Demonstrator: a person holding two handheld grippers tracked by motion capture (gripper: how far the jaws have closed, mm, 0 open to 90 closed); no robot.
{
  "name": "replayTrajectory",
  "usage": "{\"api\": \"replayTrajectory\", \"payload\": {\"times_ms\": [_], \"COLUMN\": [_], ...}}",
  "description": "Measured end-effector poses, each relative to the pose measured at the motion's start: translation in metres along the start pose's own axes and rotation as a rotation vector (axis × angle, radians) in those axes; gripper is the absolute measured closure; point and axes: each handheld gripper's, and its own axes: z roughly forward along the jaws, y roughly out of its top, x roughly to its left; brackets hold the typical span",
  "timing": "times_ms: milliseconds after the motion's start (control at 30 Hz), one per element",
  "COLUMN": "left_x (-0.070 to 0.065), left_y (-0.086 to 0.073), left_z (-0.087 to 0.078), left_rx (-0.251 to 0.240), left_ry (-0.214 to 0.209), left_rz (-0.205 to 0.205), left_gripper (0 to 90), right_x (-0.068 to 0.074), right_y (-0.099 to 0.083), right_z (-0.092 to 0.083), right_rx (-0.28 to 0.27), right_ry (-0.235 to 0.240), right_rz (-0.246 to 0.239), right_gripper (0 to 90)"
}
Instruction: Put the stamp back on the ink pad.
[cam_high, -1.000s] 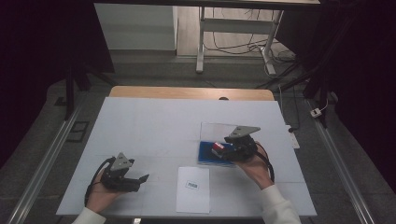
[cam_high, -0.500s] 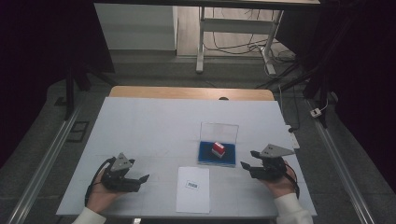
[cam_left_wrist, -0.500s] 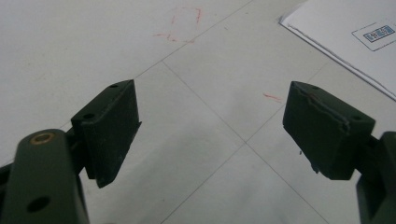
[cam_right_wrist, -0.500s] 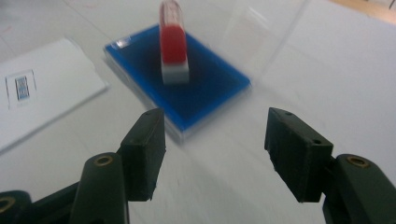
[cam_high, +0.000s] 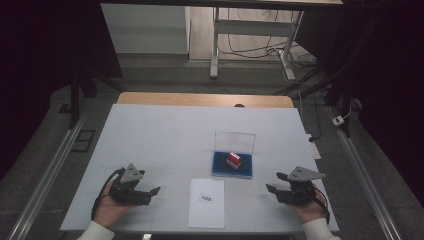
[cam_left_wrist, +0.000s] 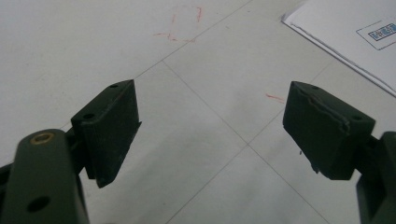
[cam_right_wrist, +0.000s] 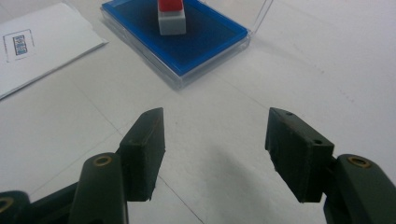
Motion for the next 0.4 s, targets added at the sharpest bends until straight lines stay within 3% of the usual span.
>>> {"api": "replayTrajectory", "payload": {"times_ms": [400], "left_x": [0.0005], "left_y": [-0.0001], "left_z": [-0.0002], "left_rx": [0.001], "left_ry": [0.004], "left_rz": [-0.002], "left_gripper": [18.7], "right_x": [0.0015], "right_y": [0.0025], "right_z": [-0.0003], "right_rx": [-0.013], "right_ry": [0.007], "right_rz": [-0.016], "right_gripper": [37.4]}}
